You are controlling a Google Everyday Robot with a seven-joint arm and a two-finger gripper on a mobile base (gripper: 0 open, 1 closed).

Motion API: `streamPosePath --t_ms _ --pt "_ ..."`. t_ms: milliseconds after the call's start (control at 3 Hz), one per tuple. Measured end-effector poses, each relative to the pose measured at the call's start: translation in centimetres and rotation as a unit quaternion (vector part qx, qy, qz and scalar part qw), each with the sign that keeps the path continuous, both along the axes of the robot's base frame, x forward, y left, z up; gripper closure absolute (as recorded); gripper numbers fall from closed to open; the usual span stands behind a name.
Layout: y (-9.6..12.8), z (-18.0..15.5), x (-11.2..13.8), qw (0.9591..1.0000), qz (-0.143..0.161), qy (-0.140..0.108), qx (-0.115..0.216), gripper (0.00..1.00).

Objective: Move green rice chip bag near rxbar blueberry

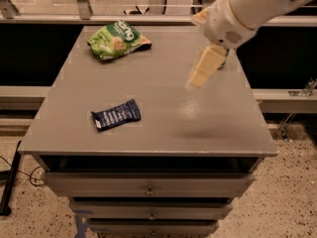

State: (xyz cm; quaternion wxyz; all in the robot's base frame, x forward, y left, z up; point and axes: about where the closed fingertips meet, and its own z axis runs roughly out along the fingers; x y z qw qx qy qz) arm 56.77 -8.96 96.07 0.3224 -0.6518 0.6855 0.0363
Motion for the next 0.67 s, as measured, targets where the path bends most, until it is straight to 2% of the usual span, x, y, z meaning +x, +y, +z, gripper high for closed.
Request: streamPosePath --t_ms 333,667 --pt "5.9 -0.8 4.9 0.9977 0.038 -0.024 0.05 0.0" --pt "11.0 -2.1 9.2 0.9933 0.048 -0.043 0.096 0.0"
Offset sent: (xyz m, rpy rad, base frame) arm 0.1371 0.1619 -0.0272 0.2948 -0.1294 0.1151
